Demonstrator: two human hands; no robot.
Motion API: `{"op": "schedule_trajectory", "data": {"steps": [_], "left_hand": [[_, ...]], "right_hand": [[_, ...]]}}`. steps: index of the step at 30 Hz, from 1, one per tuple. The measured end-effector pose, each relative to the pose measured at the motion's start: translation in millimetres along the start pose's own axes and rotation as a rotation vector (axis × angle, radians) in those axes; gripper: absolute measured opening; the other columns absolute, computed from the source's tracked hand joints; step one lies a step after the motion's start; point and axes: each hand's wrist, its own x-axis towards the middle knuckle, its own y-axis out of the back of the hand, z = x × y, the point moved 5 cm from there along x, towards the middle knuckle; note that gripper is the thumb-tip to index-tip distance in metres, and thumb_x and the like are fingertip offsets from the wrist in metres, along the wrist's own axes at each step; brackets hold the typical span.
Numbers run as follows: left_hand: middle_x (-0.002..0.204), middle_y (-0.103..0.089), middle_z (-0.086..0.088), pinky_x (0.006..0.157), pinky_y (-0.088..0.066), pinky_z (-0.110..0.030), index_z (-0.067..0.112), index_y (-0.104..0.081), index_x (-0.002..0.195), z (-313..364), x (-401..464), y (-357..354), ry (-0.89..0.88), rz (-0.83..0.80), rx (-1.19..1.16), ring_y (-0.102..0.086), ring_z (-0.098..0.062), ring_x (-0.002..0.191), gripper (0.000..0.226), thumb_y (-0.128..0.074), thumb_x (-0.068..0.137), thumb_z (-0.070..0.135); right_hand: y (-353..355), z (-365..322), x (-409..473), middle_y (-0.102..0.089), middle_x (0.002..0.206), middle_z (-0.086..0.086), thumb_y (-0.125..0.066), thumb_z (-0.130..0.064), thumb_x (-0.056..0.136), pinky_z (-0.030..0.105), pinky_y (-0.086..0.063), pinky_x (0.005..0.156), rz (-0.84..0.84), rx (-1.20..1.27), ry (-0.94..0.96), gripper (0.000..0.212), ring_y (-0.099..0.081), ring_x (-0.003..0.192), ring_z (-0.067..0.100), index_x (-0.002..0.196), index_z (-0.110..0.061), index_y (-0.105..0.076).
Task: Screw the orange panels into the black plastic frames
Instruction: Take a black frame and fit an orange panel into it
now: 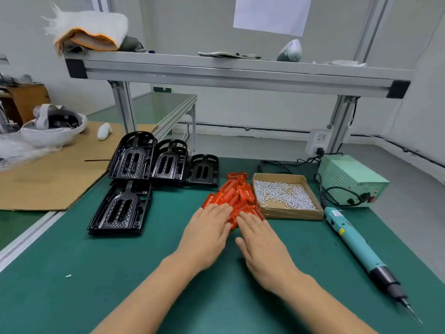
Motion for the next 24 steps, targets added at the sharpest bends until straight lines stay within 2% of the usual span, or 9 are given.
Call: {"op": "schedule_trajectory", "data": {"steps": [4,8,14,16,18,19,21,23,24], "left_hand": [[0.159,-0.014,0.008,0.117,-0.001,-0.028,0.024,-0.016,0.151,-12,6,-28,0.026,-0.097,0.045,-0.008,-0.009,0.146,0.050,-0.026,0.103,0.033],[0.160,-0.004,0.009,0.116,0.006,-0.027,0.023,-0.007,0.152,-16,7,-38,0.009,-0.083,0.109,0.000,-0.008,0.146,0.053,-0.024,0.103,0.035],[0.160,0.001,0.010,0.118,0.003,-0.025,0.025,-0.003,0.152,-21,6,-43,-0.020,-0.111,0.043,0.000,-0.005,0.146,0.056,-0.027,0.103,0.034],[0.160,0.002,0.011,0.119,0.001,-0.026,0.026,-0.002,0.152,-22,5,-43,-0.026,-0.104,0.019,0.000,-0.005,0.146,0.057,-0.028,0.102,0.034],[0.160,0.003,0.011,0.119,0.002,-0.027,0.027,-0.001,0.152,-23,5,-43,-0.041,-0.114,0.017,0.000,-0.005,0.145,0.058,-0.029,0.102,0.035],[0.160,0.003,0.012,0.119,0.002,-0.027,0.027,-0.001,0.152,-23,4,-44,-0.045,-0.125,0.018,0.001,-0.005,0.145,0.058,-0.029,0.102,0.036],[0.159,0.004,0.014,0.118,0.005,-0.026,0.028,-0.002,0.152,-23,3,-42,-0.053,-0.132,-0.001,0.003,-0.004,0.145,0.057,-0.029,0.102,0.037],[0.158,-0.007,0.014,0.118,0.001,-0.024,0.028,-0.013,0.151,-23,3,-31,-0.085,-0.069,-0.062,-0.004,-0.005,0.144,0.053,-0.031,0.102,0.035],[0.155,-0.021,0.012,0.117,-0.008,-0.024,0.026,-0.027,0.148,-24,3,-21,-0.098,-0.012,-0.097,-0.015,-0.008,0.142,0.048,-0.033,0.101,0.031]], "right_hand": [[-27,5,8,0.007,0.163,-0.001,-0.019,-0.036,0.106,0.027,0.015,0.115,-0.035,-0.051,-0.012,0.056,0.008,0.149,0.011,0.155,-0.017,-0.002],[-33,6,13,0.012,0.162,0.000,-0.018,-0.038,0.105,0.033,0.025,0.108,-0.001,-0.077,0.002,0.057,0.013,0.148,0.015,0.155,-0.015,-0.001],[-35,4,12,0.015,0.161,0.000,-0.019,-0.038,0.105,0.031,0.024,0.109,-0.010,-0.057,0.008,0.057,0.014,0.148,0.015,0.155,-0.016,-0.002],[-30,0,12,0.002,0.162,0.004,-0.032,-0.037,0.104,0.034,0.015,0.116,0.001,-0.067,0.017,0.059,0.000,0.150,0.020,0.154,-0.012,-0.015],[-22,-2,8,-0.041,0.149,0.012,-0.067,-0.036,0.088,0.037,-0.015,0.116,0.015,-0.097,-0.012,0.059,-0.043,0.136,0.025,0.137,-0.007,-0.053],[-19,-3,7,-0.058,0.135,0.010,-0.077,-0.036,0.078,0.035,-0.033,0.107,0.070,-0.125,-0.013,0.054,-0.058,0.122,0.023,0.123,-0.008,-0.066],[-13,-8,5,-0.068,0.121,0.005,-0.063,-0.040,0.086,0.035,-0.050,0.090,0.137,-0.166,-0.003,0.038,-0.066,0.109,0.019,0.110,-0.014,-0.075],[-8,-9,4,-0.069,0.118,0.004,-0.024,-0.038,0.102,0.041,-0.039,0.097,0.144,-0.151,-0.021,0.057,-0.068,0.107,0.020,0.107,-0.013,-0.075],[-3,-12,1,-0.070,0.117,0.005,-0.015,-0.036,0.102,0.038,-0.036,0.095,0.200,-0.133,-0.015,0.065,-0.069,0.105,0.022,0.106,-0.012,-0.075]]}}
